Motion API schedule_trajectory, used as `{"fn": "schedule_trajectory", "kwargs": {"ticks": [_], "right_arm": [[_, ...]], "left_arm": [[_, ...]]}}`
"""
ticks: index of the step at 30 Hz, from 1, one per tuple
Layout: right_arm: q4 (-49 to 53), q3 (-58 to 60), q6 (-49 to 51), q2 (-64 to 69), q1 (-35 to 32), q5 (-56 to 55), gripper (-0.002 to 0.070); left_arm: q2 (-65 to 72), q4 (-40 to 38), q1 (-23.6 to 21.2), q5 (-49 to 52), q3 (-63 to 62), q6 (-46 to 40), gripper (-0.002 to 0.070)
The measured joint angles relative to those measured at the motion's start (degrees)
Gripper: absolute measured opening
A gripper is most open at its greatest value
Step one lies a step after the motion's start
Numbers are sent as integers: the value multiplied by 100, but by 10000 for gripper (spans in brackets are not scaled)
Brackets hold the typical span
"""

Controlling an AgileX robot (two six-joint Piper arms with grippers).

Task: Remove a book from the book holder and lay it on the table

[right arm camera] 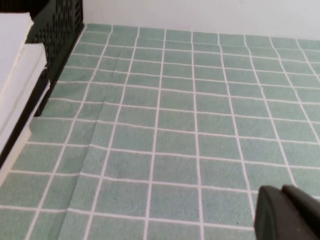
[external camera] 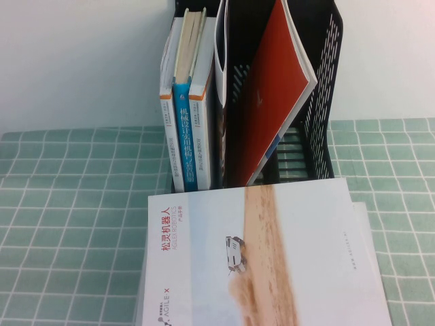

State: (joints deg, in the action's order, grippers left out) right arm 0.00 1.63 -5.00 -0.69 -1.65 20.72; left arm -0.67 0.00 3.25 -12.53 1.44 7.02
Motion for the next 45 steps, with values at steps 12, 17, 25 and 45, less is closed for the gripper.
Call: {"fn": "schedule_trajectory", "kwargs": {"ticks": [12,17,25,45], "right_arm": [[0,0,0,0,0,0,-2],[0,0,0,0,0,0,-2],[133,0,0,0,0,-82,-2],[-609,9,-1040,0,0,-4846,-2]], "left_arm": [[0,0,0,-468,0,1017,-1],[0,0,0,-571,0,1396,-1],[0,236,0,647,-1163,1567,-1],[2002,370,339,2321,-3043,1703,-1]]}}
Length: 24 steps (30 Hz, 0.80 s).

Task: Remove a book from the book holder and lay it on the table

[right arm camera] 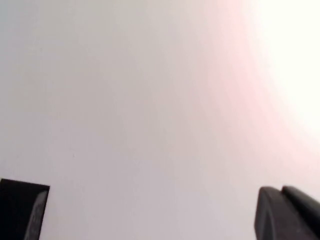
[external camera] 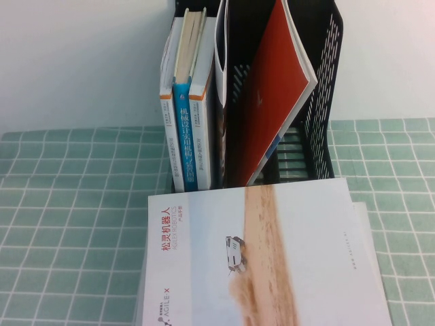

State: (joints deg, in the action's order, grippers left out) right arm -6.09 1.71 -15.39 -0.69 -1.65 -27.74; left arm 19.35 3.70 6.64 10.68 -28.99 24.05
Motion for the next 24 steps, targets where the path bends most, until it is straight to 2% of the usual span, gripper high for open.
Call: {"fn": "schedule_trajectory", "kwargs": {"ticks": [3,7,12,17,21,24], "right_arm": [[-229,-17,-72,0,0,337,-2],[-293,-381,-229,0,0,1597,-2],[-303,-1000,-375,360,0,2339,-2],[-122,-1553,-418,1324,0,2416,-2],[114,-2000,-365,2329,0,2334,-2],[353,-2133,-137,3010,0,1743,-2]], "left_arm": [[826,-69,160,643,-784,-373,-1],[1840,-216,374,1271,-1770,-791,-1],[2971,-718,781,1298,-2311,-1333,-1],[3903,-1244,1641,704,-2406,-2086,-1],[4717,-1343,2433,329,-2524,-2224,-1],[5245,-1381,2946,39,-2743,-2224,-1]]}}
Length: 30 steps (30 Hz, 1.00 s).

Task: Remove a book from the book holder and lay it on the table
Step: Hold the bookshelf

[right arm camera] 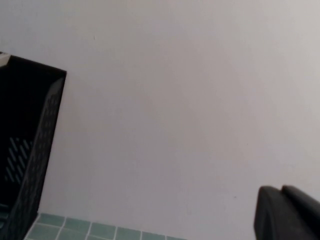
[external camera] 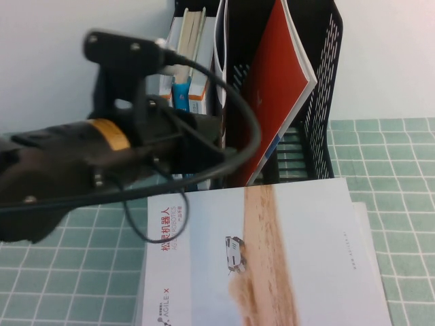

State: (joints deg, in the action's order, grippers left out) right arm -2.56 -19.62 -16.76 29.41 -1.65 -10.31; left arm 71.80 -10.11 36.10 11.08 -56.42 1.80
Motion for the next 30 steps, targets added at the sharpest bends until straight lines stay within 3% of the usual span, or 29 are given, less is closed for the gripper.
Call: {"fn": "schedule_trajectory", "kwargs": {"ticks": [7,13,20,25,30], "right_arm": [[1911,-22,1801,1657,0,-2170,-2],[2874,-25,2868,3023,14,-4087,-2],[3035,-95,2972,4266,557,-5109,-2],[3071,-254,2706,4947,1124,-5367,-2],[3071,-295,2607,5416,1290,-5469,-2]], "left_arm": [[1278,-12,692,-570,-827,170,-2],[2100,-21,724,-591,-1691,339,-2],[2695,-86,643,-613,-2265,449,-2],[2966,-308,556,-647,-2464,484,-2],[3027,-465,418,-674,-2466,739,-2]]}}
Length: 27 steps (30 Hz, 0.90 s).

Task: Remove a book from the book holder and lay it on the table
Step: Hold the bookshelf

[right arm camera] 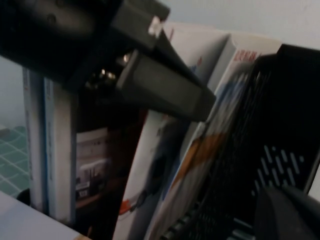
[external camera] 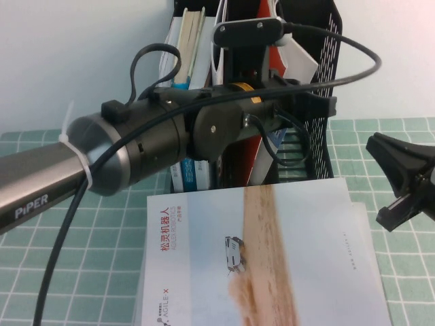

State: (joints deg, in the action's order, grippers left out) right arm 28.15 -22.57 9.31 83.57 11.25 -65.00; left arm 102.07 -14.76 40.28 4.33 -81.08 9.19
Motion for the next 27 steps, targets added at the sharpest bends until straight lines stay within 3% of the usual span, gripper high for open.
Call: {"fn": "schedule_trajectory", "kwargs": {"ticks": [6,12,15,27], "right_arm": [[235,-202,184,374,13,0,29],[613,-929,675,770,299,-10,300],[563,-1319,787,1040,476,-44,372],[-124,-2027,1310,2252,592,-84,399]], "left_arm": [[0,-30,-194,22,-12,182,-2],[0,-39,-218,34,-22,195,-2],[4,-39,-232,34,-35,195,-2],[4,-29,-232,34,-35,90,-2]]}}
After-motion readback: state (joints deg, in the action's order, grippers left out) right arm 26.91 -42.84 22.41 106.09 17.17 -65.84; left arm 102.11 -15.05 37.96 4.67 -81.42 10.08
